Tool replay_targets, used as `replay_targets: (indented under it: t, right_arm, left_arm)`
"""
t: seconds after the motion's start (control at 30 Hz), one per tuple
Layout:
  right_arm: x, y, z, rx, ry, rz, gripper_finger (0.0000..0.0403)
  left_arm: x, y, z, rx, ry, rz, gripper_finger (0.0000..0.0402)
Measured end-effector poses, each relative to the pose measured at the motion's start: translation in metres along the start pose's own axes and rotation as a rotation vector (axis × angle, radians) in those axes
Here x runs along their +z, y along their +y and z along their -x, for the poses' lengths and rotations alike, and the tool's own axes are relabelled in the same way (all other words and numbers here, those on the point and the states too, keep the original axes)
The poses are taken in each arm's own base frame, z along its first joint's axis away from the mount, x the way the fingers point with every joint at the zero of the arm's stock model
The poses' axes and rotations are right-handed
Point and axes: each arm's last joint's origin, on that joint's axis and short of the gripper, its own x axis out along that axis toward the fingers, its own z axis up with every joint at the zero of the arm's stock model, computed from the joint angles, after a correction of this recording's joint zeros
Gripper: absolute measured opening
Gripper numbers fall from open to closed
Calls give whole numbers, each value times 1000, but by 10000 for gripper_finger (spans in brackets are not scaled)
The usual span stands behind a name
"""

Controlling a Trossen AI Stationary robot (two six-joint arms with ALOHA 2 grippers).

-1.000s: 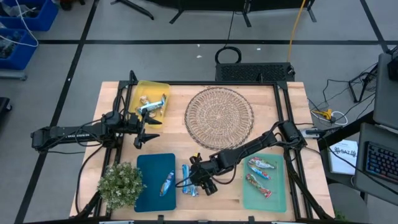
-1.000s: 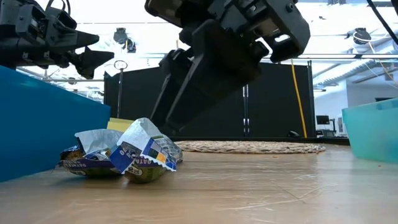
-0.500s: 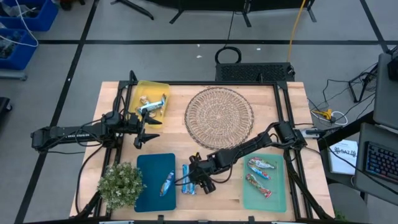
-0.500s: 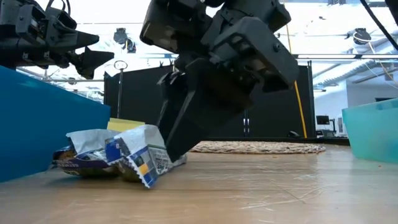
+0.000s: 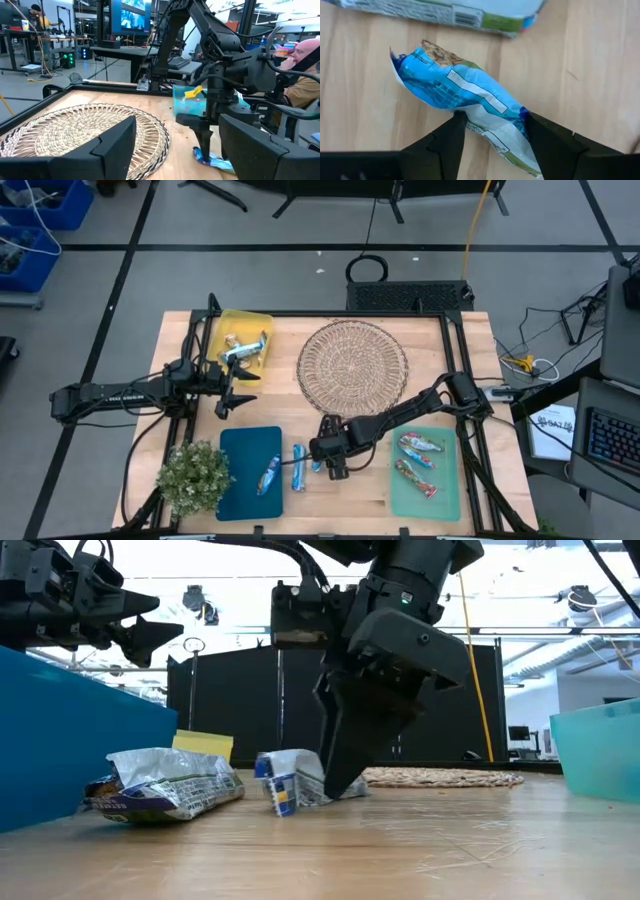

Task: Pick and place Granola Bars by type
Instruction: Put the blue granola bar into the blue bin

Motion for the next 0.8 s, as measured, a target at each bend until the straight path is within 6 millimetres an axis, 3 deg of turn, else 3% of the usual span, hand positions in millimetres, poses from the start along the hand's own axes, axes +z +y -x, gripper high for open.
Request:
replay_targets:
  t: [0.23, 0.53, 0.8]
  right_arm:
    - [-5, -14, 0, -70, 60, -49, 175]
    - [-1, -19, 0, -67, 38, 4, 19]
    - [3, -15, 6, -54, -12, 77, 1]
  left_arm:
    - [0, 0, 0, 0, 0, 0, 283]
    - [0, 0, 0, 0, 0, 0, 283]
    - [0, 0, 0, 0, -1, 0, 283]
